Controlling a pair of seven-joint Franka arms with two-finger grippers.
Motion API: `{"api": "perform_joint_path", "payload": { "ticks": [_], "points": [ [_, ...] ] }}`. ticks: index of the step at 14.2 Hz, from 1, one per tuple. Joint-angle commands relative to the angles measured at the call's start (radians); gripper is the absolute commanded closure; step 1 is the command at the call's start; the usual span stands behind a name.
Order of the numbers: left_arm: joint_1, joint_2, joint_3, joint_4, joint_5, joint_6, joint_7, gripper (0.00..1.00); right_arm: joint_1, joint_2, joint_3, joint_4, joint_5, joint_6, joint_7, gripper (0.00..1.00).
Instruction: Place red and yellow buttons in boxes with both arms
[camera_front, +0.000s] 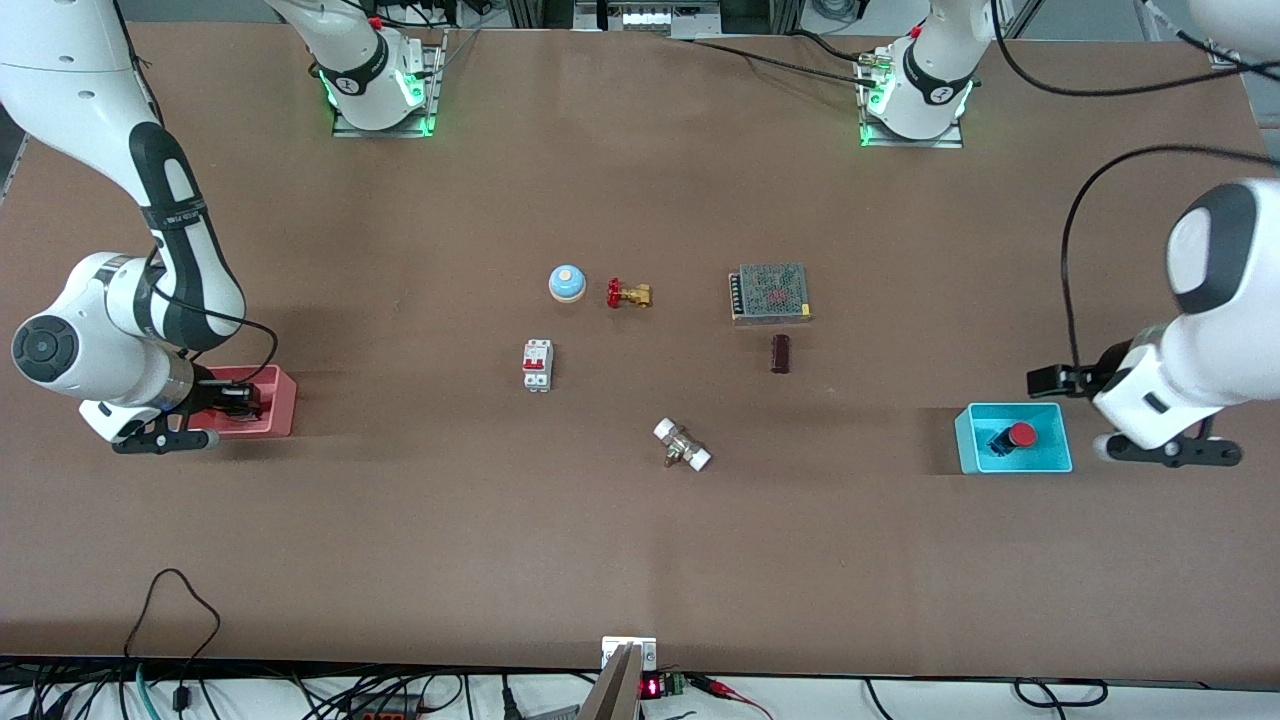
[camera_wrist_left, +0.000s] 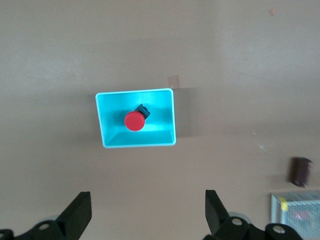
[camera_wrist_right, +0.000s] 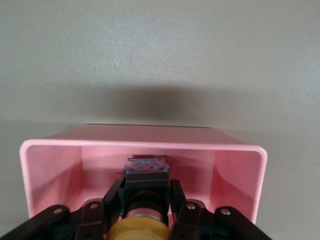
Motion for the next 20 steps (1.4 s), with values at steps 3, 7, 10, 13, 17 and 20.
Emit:
{"api": "perform_joint_path", "payload": {
  "ticks": [3,7,10,13,17,20],
  "points": [
    [0.006,-0.04,-0.051,0.125,0.002,-0.216,0.004,0.0,-0.002,0.007,0.003,0.003,-0.012,0.022,-0.016,0.46],
    [-0.078,-0.158,0.042,0.032,-0.042,-0.21,0.006,0.0,-0.002,0.001,0.003,0.004,-0.012,0.022,-0.016,0.0],
    [-0.213,-0.406,0.255,-0.302,-0.167,0.045,0.016,0.0,0.001,-0.063,0.006,0.007,-0.007,-0.01,-0.013,0.0],
    [-0.231,-0.463,0.26,-0.394,-0.162,0.103,0.03,0.0,0.01,-0.209,0.018,0.018,-0.004,-0.214,-0.001,0.0],
    [-0.22,-0.453,0.257,-0.383,-0.161,0.087,0.027,0.0,0.02,-0.341,0.078,0.149,-0.032,-0.542,0.028,0.0],
    [-0.22,-0.453,0.251,-0.374,-0.161,0.08,0.026,0.0,0.02,-0.406,0.127,0.239,-0.056,-0.757,0.137,0.0]
  ]
}}
